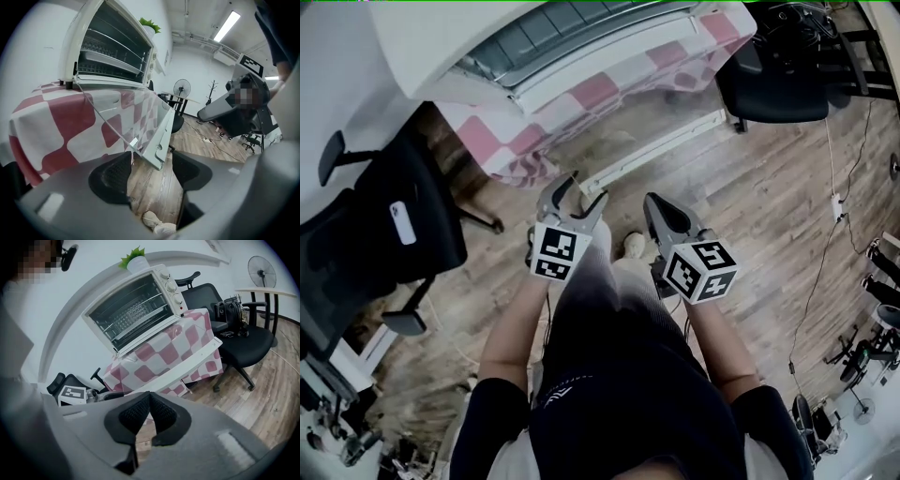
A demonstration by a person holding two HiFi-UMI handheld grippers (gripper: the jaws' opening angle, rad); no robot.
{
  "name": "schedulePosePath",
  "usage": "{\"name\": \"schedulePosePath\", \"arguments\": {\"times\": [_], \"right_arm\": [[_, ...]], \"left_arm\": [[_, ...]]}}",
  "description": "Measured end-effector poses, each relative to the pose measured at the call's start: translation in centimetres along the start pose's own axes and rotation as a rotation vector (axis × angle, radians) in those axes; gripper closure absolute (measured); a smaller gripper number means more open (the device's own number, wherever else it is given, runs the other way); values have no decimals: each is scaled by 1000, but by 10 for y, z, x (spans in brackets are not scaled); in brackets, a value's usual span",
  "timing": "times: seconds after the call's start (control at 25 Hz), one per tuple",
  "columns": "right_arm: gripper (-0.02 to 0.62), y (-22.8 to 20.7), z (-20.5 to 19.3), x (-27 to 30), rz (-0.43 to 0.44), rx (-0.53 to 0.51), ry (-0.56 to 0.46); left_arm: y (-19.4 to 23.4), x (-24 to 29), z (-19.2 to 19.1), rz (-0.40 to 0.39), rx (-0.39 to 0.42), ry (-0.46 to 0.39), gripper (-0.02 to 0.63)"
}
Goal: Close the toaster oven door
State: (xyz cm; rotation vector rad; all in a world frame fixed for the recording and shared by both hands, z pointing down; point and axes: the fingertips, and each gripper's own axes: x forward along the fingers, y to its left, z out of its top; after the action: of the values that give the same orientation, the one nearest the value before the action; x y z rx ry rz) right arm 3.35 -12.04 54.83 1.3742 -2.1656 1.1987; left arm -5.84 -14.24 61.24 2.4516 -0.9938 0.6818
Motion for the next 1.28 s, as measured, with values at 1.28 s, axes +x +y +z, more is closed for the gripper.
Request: {"name": "schedulePosePath", "arguments": {"times": [1.28], "right_arm": [[592, -14, -6, -8, -15, 10, 31]], "left_arm": [[-11, 29, 23, -132, -7, -80, 316]]}}
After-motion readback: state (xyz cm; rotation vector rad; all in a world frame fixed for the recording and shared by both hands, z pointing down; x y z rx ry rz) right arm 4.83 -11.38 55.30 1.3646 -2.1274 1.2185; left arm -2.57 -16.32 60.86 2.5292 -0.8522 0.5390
